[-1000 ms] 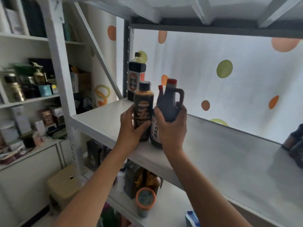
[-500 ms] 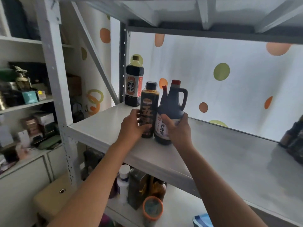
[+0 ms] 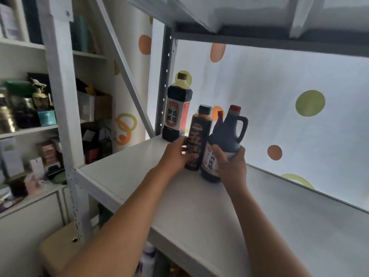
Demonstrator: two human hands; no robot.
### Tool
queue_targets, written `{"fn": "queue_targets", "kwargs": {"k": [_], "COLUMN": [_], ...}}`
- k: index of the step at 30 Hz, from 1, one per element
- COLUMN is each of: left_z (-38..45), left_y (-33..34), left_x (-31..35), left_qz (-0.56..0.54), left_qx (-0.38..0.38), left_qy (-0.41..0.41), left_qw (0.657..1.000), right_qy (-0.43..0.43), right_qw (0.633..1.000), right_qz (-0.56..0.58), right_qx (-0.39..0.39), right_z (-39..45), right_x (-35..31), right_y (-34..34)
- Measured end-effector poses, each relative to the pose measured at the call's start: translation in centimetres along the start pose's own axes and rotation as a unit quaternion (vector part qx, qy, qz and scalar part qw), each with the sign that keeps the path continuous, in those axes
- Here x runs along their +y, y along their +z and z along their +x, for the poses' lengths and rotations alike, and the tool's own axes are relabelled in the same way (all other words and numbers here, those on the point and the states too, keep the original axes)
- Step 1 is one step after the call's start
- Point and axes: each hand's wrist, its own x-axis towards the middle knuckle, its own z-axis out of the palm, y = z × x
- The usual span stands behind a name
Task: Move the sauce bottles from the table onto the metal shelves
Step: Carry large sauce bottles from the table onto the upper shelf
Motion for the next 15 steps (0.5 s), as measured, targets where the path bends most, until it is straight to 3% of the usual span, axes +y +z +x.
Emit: {"fn": "queue_targets", "kwargs": {"k": [6,15], "left_z": [4.3,7.9], "left_y": [0.4,1.7], "left_x": [-1.4,-2.9], "left_qz": [0.028,0.003], "left_qx": [0.009,0.088], "left_qy": [0.01,0.018], "left_qw": [1.0,0.996], "right_qy": [-0.02,-0.036], "right_qw": [1.0,0.999], "right_qz": [-0.009,-0.03], "right_qx": [-0.002,-0.006], "right_z": [3.7,8.2], "right_x": [1.2,2.5], "right_y": [1.4,3.5]}}
